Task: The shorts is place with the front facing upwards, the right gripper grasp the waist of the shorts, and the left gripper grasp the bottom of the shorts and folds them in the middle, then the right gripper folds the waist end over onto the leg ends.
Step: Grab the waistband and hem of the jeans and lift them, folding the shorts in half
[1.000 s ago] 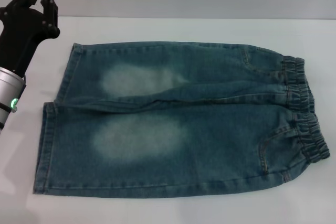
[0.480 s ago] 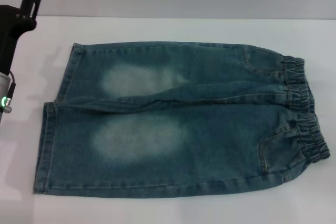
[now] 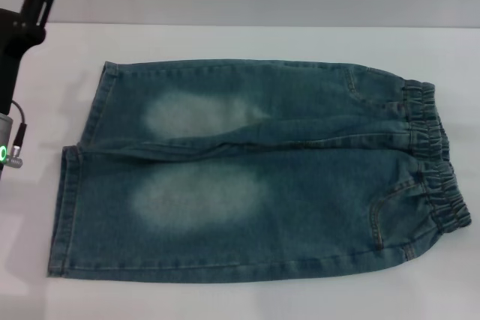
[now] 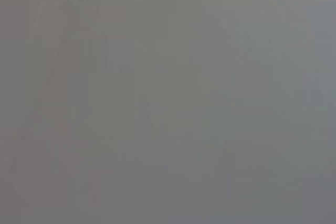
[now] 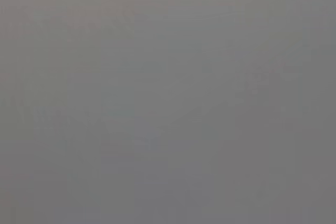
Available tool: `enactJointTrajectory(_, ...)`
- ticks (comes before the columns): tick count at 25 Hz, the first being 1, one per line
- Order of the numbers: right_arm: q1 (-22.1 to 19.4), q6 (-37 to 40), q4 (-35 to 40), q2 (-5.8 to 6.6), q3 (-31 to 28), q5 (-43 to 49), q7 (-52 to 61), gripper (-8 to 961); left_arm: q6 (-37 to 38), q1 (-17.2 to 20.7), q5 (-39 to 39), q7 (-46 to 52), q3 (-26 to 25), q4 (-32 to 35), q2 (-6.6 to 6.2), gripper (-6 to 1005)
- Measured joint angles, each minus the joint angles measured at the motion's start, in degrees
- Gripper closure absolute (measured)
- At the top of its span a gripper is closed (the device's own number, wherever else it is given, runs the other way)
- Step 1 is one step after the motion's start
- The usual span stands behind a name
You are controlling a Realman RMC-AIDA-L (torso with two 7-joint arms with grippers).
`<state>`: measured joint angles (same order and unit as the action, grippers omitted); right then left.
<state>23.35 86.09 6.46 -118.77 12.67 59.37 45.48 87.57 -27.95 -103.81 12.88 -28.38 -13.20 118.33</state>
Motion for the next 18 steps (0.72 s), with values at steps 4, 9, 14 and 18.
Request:
enactJointTrajectory(4,-0.45,-0.36,0.35,0.21,0.04,0.07,0.27,435,-2.88,-1.41,-6.05,19.82,2.50,4.76,-1.97,186)
enactJointTrajectory(9,-1.23,-1.57,1.03,0.30,0.03,0.25,0.31,435,-3.72,-3.80,-16.96,44.68,3.67,14.87,-4.03,186)
enactJointTrajectory(14,-1.24,-4.34,1.45,0.37,-0.01,0.10,0.34,435,-1.91,-6.02,-19.73,63.19,13.11,22.73,-6.86,186)
enactJointTrajectory(18,-0.87,-6.73,1.49,0.40,-0.02,0.06,0.36,435,2.34,-7.37,-19.79,81.09,26.25,29.30,-9.76,186)
